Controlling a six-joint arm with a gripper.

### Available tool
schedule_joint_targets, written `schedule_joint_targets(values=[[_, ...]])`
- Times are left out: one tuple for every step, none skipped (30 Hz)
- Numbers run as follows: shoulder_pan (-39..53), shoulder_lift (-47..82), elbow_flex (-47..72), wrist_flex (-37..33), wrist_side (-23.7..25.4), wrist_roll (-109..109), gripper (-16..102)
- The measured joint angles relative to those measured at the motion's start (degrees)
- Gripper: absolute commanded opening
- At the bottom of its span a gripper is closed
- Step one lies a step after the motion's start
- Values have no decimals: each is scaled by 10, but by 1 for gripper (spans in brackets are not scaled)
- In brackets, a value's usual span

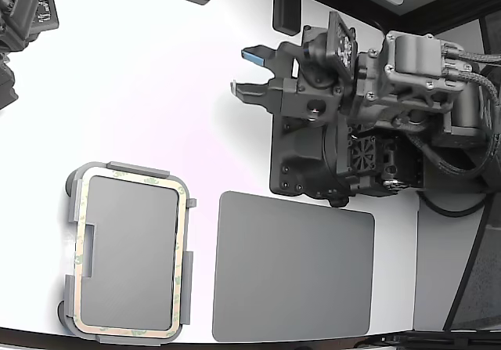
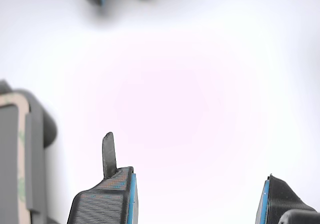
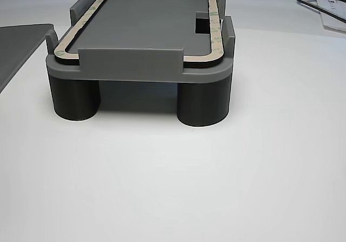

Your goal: Move top rectangular frame to the holder.

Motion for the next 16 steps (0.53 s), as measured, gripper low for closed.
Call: schedule_joint_targets(values=[[0,22,23,4,-4,-4,100],[0,37,39,4,-5,-4,100],[0,48,51,5,-5,-4,100],[0,54,58,5,-5,-4,100],[0,55,61,5,-2,-4,100],[0,56,61,5,-2,-4,100],[0,56,61,5,-2,-4,100],[0,56,61,5,-2,-4,100],[0,56,61,5,-2,-4,100],[0,56,61,5,-2,-4,100],[0,56,61,5,-2,-4,100],[0,56,61,5,-2,-4,100],[0,56,61,5,-2,-4,100],[0,56,61,4,-2,-4,100],[0,56,61,4,-2,-4,100],[0,56,61,4,-2,-4,100]])
